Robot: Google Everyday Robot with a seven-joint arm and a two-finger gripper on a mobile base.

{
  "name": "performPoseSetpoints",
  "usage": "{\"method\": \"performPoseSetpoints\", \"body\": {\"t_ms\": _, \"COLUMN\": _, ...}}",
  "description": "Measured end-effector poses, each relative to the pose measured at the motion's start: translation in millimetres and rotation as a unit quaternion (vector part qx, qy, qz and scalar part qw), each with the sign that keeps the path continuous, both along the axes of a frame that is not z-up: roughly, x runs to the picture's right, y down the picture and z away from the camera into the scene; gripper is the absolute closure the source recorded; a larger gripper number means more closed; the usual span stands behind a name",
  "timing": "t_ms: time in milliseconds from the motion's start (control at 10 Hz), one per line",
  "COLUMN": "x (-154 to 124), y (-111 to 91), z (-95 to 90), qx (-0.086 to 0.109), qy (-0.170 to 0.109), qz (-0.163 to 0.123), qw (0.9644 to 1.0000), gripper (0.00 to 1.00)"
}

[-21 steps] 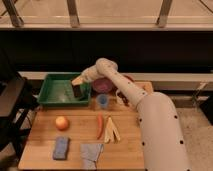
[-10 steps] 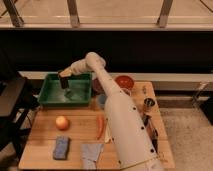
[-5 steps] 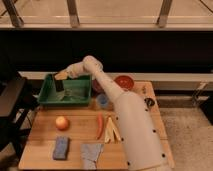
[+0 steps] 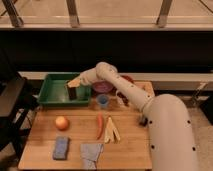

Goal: Wipe tray with eraser

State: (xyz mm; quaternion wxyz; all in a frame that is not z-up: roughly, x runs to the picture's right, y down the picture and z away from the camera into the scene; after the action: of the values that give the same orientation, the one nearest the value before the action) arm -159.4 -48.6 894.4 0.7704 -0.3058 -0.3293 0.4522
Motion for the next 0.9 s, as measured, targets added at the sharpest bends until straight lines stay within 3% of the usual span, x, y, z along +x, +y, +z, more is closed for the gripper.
{"method": "performPoseSetpoints", "body": {"t_ms": 200, "x": 31, "y": -6, "z": 13.3, "qx": -0.004, "qy": 0.04, "qz": 0.001, "qw": 0.9992, "gripper": 1.0}}
{"method": "performPoseSetpoints", "body": {"t_ms": 400, "x": 40, "y": -22, "z": 34.7, "qx": -0.002, "qy": 0.056, "qz": -0.005, "qw": 0.9984, "gripper": 1.0}}
{"method": "performPoseSetpoints", "body": {"t_ms": 600, "x": 31, "y": -36, "z": 54.2, "qx": 0.004, "qy": 0.06, "qz": -0.018, "qw": 0.998, "gripper": 1.0}}
{"method": "performPoseSetpoints", "body": {"t_ms": 900, "x": -21, "y": -46, "z": 66.1, "qx": 0.02, "qy": 0.037, "qz": -0.039, "qw": 0.9984, "gripper": 1.0}}
